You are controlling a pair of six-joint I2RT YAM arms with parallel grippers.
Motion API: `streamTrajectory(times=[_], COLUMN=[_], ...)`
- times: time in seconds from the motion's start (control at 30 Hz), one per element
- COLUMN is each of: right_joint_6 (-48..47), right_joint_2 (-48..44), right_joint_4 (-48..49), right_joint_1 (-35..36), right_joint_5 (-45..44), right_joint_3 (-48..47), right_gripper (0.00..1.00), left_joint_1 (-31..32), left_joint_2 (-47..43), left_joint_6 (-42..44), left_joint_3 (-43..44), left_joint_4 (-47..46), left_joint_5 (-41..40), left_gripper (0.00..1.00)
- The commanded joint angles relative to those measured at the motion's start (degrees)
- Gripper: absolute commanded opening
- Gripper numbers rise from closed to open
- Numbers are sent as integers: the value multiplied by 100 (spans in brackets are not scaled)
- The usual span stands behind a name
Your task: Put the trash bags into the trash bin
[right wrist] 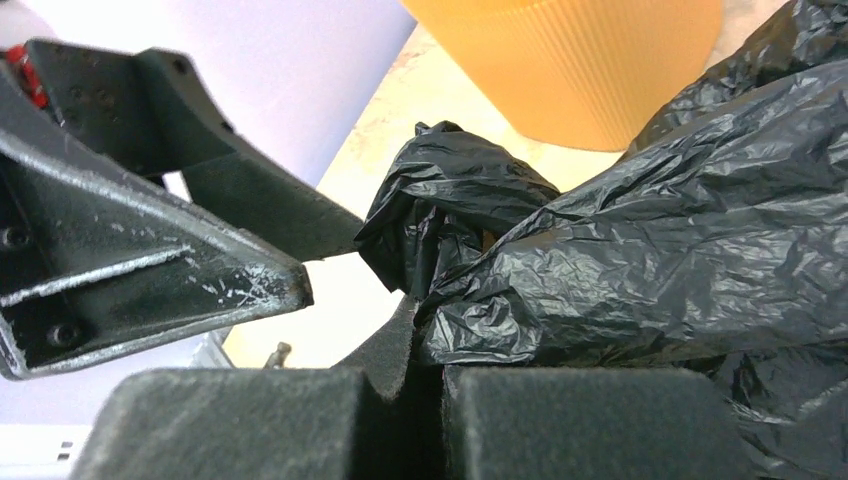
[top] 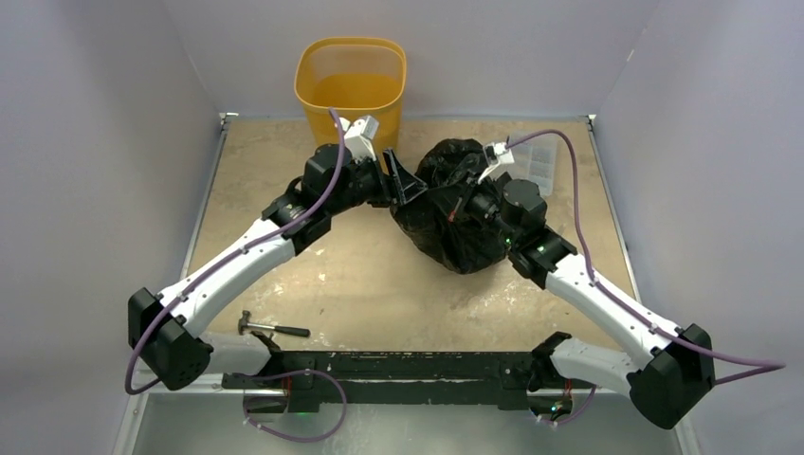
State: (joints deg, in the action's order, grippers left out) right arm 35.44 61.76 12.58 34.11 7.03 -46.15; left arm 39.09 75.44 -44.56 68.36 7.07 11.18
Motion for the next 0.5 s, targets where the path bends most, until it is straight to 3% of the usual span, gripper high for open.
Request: streamTrajectory(times=[0.0, 0.1, 0.2, 0.3, 0.37, 0.47], right_joint_6=[-445, -849, -1339, -1440, -1455, -1726], right_joint_2=[14, 223, 344, -146, -546, -45], right_joint_4=[-774, -1167, -1249, -486, 113, -1424], right_joint_1=[-41, -103, -115, -110, -111, -132], right_joint_5=[-532, 106, 1332, 1825, 1403, -1044], right_joint_3=[-886, -1703, -2677, -2835, -2522, -2974], right_gripper=[0, 0, 0, 0, 4, 1], left_joint_1=[23, 24, 20, 22, 20, 24], left_joint_2=[-448, -676, -933, -1292, -1530, -1792], left_joint_6=[535, 679, 696, 663, 614, 605], left_joint_3=[318, 327, 244, 65, -64, -212], left_joint_4=[522, 790, 921, 888, 903, 938], left_joint_5=[-781, -1309, -1853, -2343, -2679, -3039], left_gripper=[57, 58, 58, 59, 60, 63])
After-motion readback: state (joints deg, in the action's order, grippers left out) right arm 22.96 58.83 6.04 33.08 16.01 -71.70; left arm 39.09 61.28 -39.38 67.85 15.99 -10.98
